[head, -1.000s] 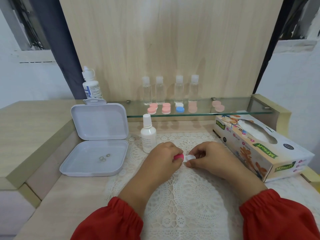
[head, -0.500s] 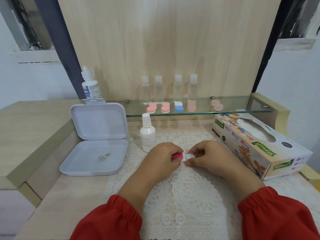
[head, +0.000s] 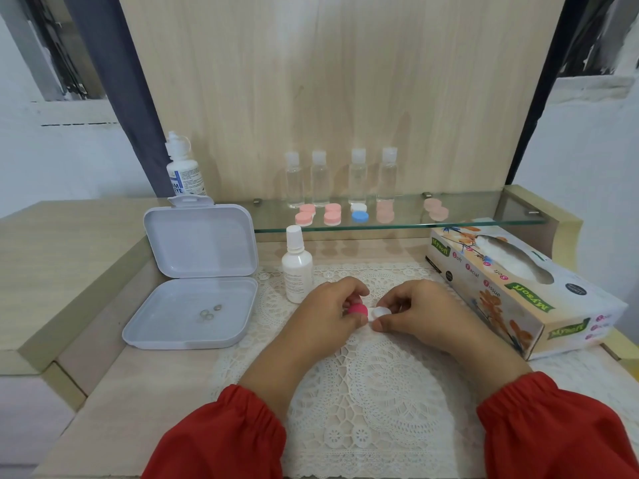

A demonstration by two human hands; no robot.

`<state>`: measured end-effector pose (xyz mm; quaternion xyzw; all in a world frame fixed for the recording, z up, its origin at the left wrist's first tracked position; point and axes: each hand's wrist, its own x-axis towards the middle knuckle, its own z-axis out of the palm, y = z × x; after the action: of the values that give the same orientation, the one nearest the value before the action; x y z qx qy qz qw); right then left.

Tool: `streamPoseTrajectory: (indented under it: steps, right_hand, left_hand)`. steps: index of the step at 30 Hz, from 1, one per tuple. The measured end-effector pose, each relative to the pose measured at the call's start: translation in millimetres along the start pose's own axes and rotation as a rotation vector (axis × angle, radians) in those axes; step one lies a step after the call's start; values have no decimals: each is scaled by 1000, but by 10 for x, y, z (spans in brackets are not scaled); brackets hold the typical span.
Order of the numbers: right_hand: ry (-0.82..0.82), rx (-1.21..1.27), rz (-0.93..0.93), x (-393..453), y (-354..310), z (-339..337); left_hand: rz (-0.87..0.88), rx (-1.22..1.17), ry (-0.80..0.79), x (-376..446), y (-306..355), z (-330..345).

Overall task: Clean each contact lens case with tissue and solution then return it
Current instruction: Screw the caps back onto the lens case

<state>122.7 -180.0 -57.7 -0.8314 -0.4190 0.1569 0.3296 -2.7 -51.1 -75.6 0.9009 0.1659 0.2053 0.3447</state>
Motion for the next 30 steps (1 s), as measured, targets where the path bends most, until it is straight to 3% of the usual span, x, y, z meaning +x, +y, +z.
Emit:
streamPoseTrajectory:
  steps: [6,11,20,24,30]
  right_hand:
    - [1,-5,-6,8,-6,-2]
    - [0,6,-6,0,-9,-1]
    - [-5,0,4,-7,-17,-6]
    - [-8,14,-4,-15,-8,-11]
    - [-10,26,-9,-4,-14,-6]
  left_hand:
    - [-13,-78,-45,-9,0,-6]
    - [-11,65,-4,6,25,9]
    - [-19,-39,-26,6,1,-16]
    - [-10,149,-34,42,-24,15]
    - [65,221,-111,86,-45,24]
